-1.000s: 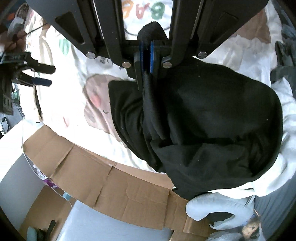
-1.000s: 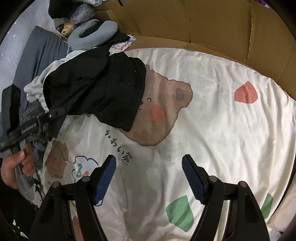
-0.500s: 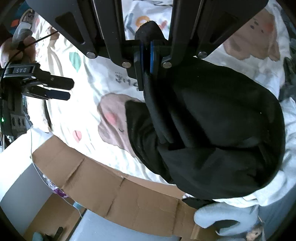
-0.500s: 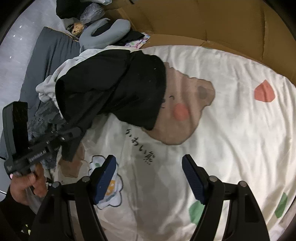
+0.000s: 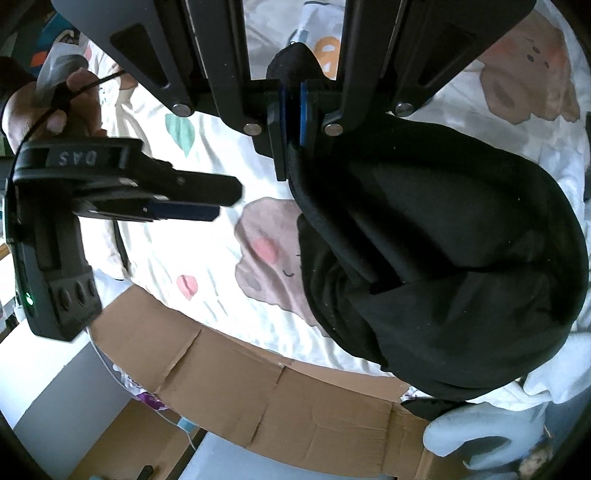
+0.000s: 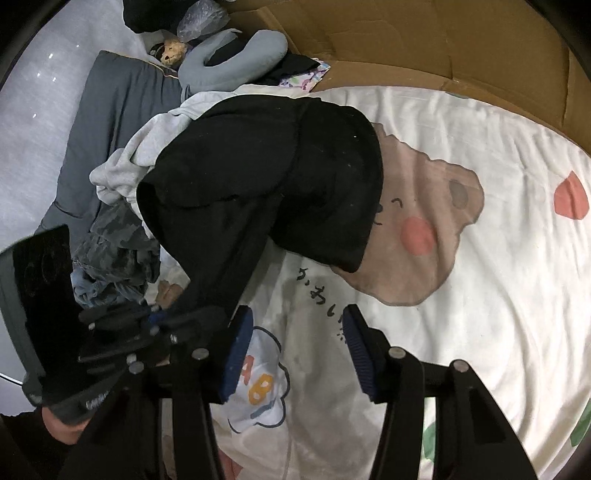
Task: Fold clothes
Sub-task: 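Close the left gripper on the black shirt, then close the right gripper on the black shirt beside the left gripper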
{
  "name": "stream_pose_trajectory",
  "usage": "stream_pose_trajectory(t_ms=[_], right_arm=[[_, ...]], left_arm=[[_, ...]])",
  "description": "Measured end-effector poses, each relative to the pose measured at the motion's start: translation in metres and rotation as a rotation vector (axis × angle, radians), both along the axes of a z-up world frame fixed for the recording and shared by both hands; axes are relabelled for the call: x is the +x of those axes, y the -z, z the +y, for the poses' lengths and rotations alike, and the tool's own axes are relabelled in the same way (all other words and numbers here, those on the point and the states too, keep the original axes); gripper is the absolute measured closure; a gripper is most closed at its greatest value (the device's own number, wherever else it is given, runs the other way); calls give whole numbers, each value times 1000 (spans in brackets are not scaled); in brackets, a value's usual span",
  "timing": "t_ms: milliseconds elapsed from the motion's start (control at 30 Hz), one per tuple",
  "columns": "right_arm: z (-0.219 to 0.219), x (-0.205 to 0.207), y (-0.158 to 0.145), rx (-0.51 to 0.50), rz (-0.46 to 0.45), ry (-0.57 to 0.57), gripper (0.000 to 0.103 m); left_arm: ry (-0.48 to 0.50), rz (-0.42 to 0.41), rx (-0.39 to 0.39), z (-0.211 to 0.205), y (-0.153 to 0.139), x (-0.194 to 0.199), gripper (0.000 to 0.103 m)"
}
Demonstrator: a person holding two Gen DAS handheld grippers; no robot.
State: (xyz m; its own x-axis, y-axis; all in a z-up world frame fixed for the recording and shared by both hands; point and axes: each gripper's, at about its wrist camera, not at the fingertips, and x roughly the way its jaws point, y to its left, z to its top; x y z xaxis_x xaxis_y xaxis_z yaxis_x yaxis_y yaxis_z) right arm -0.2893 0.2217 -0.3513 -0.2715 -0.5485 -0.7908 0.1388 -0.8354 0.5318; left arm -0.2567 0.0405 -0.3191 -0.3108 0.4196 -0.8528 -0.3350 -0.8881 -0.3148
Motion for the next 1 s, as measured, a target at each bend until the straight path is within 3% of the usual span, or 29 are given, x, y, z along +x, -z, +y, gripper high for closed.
stream_pose_trajectory(t_ms=[167, 400, 433, 533, 733, 833, 933, 1000], right_arm=[[-4, -3, 2, -92, -41, 9, 53], [-12, -4, 16, -137, -97, -3, 48], [-11, -4, 18, -158, -107, -10, 50], [-7, -3, 22, -212, -125, -33, 97], [5, 3, 16, -209, -95, -22, 98], [11, 5, 12, -183, -78, -15, 98], [24, 5, 9, -180, -72, 10, 98], [31, 5, 8, -176, -66, 23, 98]], left_arm=[[26, -10, 33, 4, 5, 8, 99], [99, -16, 95, 19, -1, 24, 99], [105, -17, 101, 21, -3, 26, 99], [130, -48, 100, 26, -1, 25, 99], [91, -111, 91, 8, -4, 19, 97], [53, -91, 42, -3, -9, 15, 88], [-2, -69, 17, -20, -14, 9, 87], [-33, -35, -29, -29, -10, -3, 72]])
